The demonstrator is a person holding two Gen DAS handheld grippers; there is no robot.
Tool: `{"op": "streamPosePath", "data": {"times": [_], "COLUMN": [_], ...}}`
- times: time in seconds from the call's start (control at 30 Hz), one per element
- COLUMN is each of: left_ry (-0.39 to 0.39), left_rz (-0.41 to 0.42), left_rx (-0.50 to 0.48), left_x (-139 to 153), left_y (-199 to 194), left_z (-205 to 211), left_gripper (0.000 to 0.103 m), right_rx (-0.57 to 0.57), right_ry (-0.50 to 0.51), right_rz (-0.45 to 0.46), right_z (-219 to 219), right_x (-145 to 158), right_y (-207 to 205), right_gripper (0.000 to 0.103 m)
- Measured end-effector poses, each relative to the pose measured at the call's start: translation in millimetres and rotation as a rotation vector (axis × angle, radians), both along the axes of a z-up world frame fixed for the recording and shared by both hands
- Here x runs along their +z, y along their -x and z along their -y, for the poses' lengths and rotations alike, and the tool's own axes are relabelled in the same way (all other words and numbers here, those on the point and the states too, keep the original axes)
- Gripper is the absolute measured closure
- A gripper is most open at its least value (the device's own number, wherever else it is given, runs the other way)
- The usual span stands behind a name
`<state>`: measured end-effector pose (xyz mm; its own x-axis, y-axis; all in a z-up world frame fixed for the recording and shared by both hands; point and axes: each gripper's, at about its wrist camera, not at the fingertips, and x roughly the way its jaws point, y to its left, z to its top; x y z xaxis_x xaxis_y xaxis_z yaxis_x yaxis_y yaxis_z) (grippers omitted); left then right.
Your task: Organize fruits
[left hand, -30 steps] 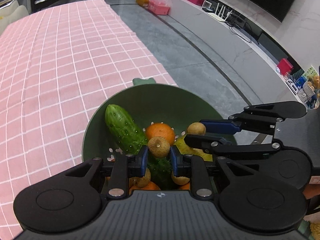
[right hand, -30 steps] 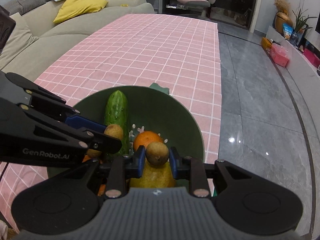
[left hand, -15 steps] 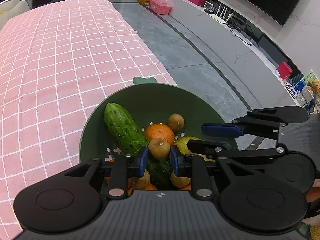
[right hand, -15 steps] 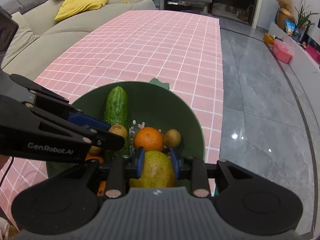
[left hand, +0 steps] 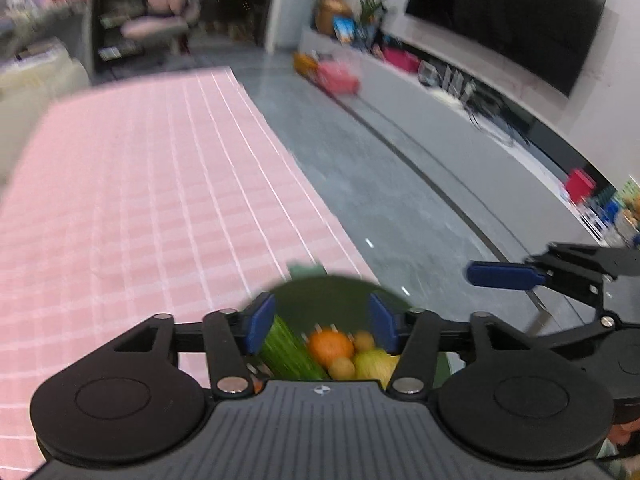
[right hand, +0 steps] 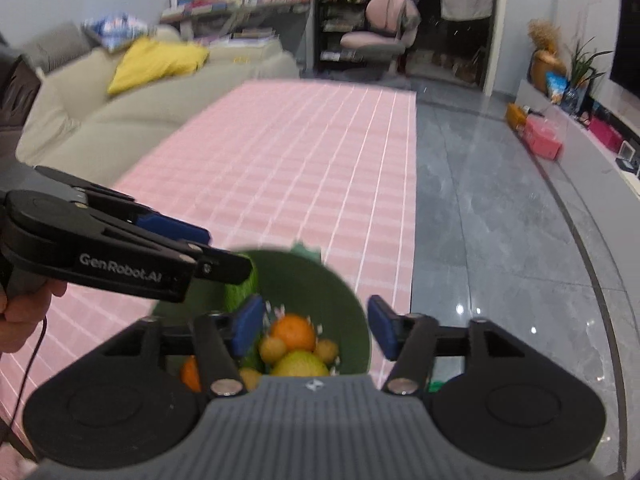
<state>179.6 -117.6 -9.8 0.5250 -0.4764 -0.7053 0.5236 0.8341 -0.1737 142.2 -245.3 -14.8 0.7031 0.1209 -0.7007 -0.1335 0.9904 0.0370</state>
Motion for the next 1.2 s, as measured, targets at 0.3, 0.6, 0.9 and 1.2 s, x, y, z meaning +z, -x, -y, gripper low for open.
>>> {"op": "streamPosePath", "data": {"times": [0.3, 0.6, 0.9, 1.2], "left_ry": [-0.095, -0.237, -0.169, -0.160], "left_rz": [0.251, 0.330, 0.212, 0.088], "left_rx": [0.179, 0.276, 0.368, 0.425], "left_x": [68, 79, 55, 16], "left_y": [59, 121, 156, 171], "left_z": [-31, -57, -88, -95], "left_gripper": [0.010, 0.010, 0.010, 0.010], "right_rx": [-0.081, -0.041, -0.028, -0.076], "right_ry": [-0.124, -0.066, -0.014, 0.023], "right_rz": [0.178, 0.273, 0.217, 0.082], "right_z": [-10, -61, -95, -100], "right_x": [61, 76, 55, 24], "right_y": [46, 117, 167, 167], "right_gripper": [0.009, 0.004, 0.004, 0.004]}}
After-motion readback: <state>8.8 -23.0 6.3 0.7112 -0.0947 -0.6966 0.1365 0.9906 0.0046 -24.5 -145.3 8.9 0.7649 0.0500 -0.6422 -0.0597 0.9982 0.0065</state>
